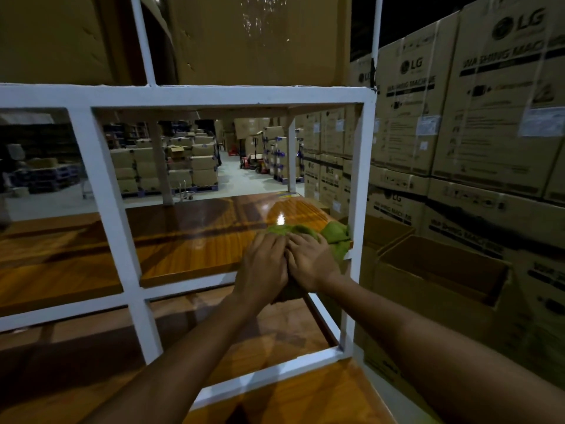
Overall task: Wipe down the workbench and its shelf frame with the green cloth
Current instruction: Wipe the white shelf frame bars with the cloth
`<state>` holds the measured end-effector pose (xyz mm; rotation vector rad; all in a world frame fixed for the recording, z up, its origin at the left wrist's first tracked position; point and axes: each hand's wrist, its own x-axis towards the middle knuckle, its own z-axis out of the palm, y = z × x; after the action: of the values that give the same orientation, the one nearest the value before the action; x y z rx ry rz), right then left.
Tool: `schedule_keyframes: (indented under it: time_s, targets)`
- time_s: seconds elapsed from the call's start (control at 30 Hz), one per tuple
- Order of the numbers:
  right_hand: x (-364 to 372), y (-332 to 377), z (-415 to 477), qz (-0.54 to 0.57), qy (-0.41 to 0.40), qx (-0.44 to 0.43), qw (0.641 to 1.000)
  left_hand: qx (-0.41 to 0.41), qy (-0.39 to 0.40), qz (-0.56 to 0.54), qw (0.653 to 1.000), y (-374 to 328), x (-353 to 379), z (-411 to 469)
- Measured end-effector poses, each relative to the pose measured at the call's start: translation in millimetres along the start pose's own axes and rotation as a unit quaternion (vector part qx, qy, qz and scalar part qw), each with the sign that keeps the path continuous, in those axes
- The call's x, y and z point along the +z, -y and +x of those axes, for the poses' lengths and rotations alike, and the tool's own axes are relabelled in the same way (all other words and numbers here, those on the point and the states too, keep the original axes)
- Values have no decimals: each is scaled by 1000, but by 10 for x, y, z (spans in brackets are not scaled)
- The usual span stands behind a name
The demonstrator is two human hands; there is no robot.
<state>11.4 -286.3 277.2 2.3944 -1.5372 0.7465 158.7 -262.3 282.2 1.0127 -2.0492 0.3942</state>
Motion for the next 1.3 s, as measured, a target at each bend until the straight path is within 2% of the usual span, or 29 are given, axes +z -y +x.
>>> schedule_keyframes:
  time_s: [0.07,0.17,0.3,0.4,0.53,0.73,0.87,0.97,1.03,1.07,1.2,1.3]
  targets:
    - [1,-26,-132,21,-20,-5,1000,10,14,-37,999,-54,64,38]
    - [-29,-155,-197,-3,-28,46,999,20,52,-59,997,-139,181,61]
    - [-61,-308,-58,-12,-45,112,993,23,125,33,991,-169,408,125]
    - [-62,-342,71,-19,-24,126,992,-18,129,42,991,-173,486,246]
    - [-109,-347,84,-46,21,108,993,-14,124,7,992,-165,422,352]
    - [14,-464,-240,70,-99,49,991,-2,71,-26,997,-321,444,182]
    - [80,-525,-537,74,-276,94,954,-26,39,8,999,-410,509,253]
    - [133,-683,-676,105,-348,237,901,-42,50,33,997,-537,662,318]
    - [165,-805,-667,210,-343,301,864,-50,53,52,996,-595,783,330]
    - [180,-849,-649,259,-332,307,854,-52,43,46,997,-616,838,349]
    - [168,-980,-647,287,-314,278,861,-63,-6,-60,996,-806,1007,511]
    - [162,-1089,-636,302,-298,281,861,-80,-43,-89,992,-927,1119,550]
